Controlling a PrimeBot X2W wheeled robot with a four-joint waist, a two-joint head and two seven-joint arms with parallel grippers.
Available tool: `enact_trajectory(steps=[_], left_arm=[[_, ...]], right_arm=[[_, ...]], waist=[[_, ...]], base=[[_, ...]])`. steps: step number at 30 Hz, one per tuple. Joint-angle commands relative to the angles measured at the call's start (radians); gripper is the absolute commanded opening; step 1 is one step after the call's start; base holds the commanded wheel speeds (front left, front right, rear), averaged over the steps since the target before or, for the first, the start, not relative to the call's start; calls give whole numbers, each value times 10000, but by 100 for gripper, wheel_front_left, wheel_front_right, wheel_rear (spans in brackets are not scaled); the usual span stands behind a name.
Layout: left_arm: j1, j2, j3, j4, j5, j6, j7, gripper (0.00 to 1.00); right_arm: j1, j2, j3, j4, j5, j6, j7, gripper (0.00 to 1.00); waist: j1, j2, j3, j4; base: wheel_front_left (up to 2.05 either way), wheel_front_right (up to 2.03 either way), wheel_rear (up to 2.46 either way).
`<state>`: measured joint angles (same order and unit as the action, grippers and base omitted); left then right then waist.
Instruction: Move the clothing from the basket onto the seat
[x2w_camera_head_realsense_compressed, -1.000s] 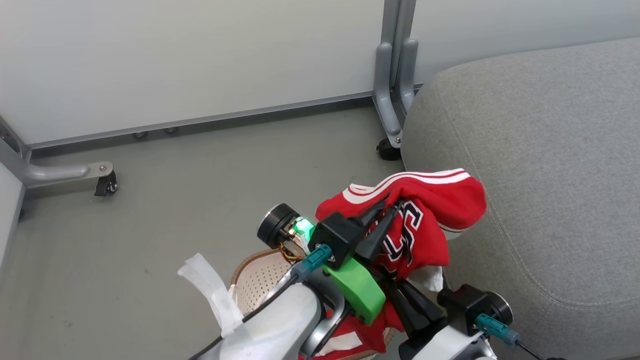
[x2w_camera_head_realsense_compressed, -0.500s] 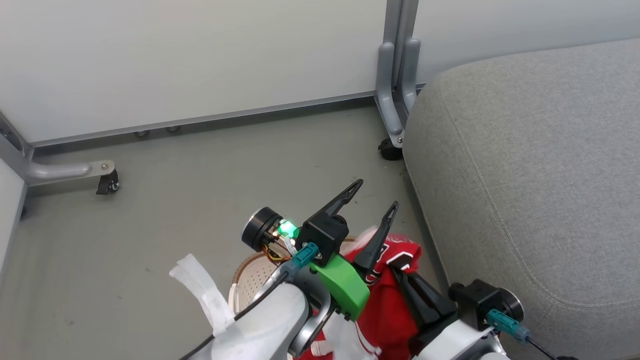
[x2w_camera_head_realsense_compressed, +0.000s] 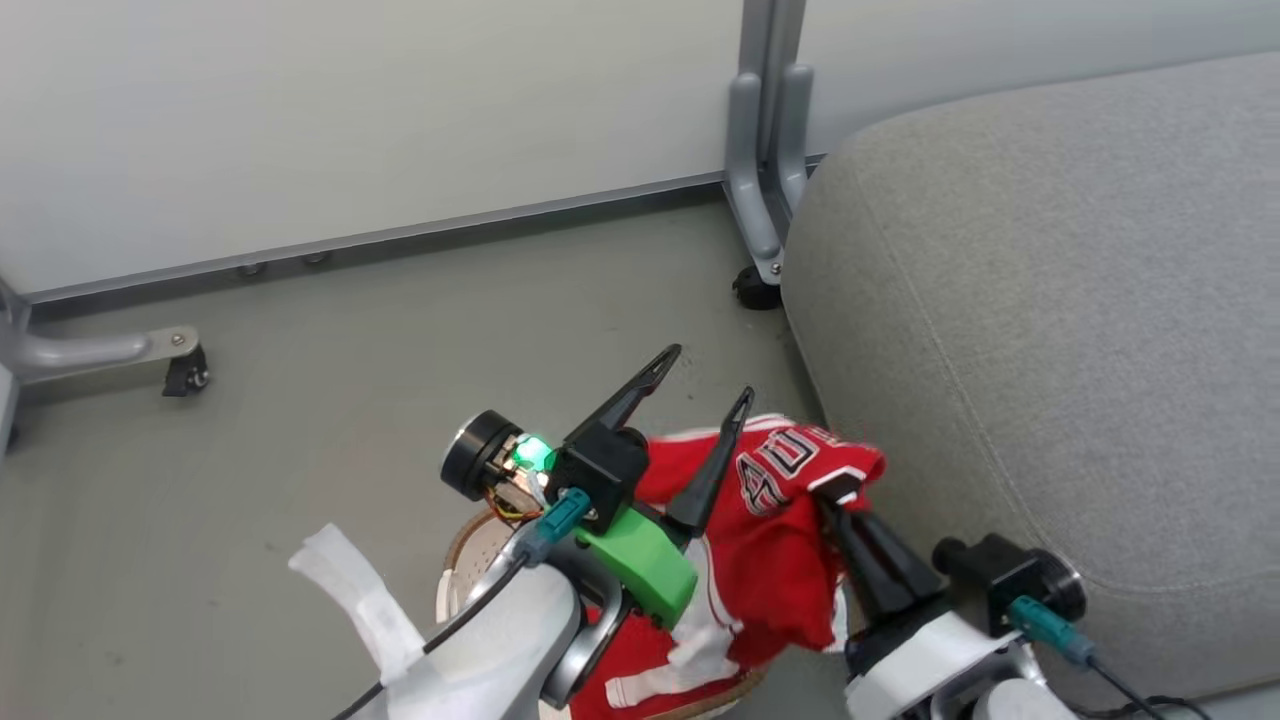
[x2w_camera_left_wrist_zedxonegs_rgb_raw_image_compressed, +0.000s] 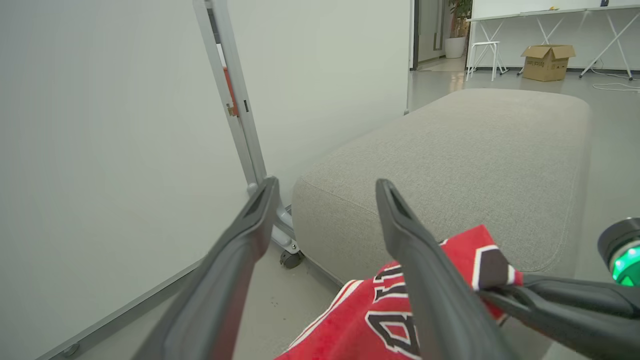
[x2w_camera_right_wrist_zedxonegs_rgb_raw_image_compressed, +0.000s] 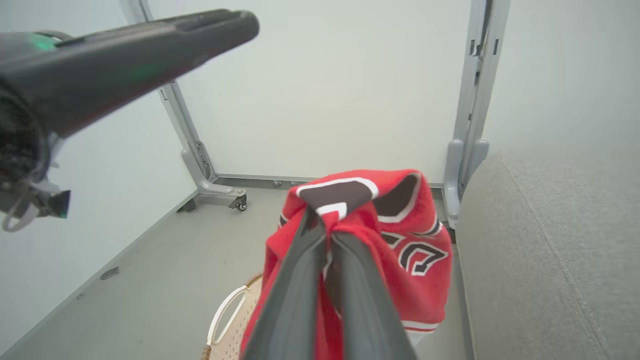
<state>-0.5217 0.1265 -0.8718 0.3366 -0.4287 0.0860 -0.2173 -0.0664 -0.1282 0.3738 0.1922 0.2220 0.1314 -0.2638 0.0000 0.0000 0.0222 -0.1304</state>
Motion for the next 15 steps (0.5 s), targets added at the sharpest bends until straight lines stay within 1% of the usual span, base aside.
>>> enact_trajectory(steps=[1, 2, 4, 8, 11, 15], left_arm=[[273, 156, 50, -28, 2, -94, -125, 100], [298, 218, 89, -82, -4, -142, -185, 100], [350, 395, 279, -255, -19, -42, -319, 100], [670, 810, 570, -719, 142, -95, -453, 100], [931, 1173, 864, -1207, 276, -202, -477, 100], [1447, 1643, 1354, -1841, 493, -181, -477, 100]], right_arm=[[-47, 15, -207, -153, -169, -14, -12, 0], [-62, 21, -327, -253, -249, -14, -12, 0], [-94, 18, -495, -500, -396, -14, -10, 0], [-78, 4, -821, -1117, -650, -14, -21, 0], [27, 96, -1148, -1664, -791, -14, -21, 0], [241, 250, -1494, -2347, -936, -14, -21, 0]], waist=[[0, 0, 212, -370], [0, 0, 293, -499], [0, 0, 504, -826], [0, 0, 1010, -1550], [0, 0, 1408, -2139], [0, 0, 1903, -2898]], base=[[0, 0, 0], [0, 0, 0], [0, 0, 0], [0, 0, 0], [0, 0, 0], [0, 0, 0]])
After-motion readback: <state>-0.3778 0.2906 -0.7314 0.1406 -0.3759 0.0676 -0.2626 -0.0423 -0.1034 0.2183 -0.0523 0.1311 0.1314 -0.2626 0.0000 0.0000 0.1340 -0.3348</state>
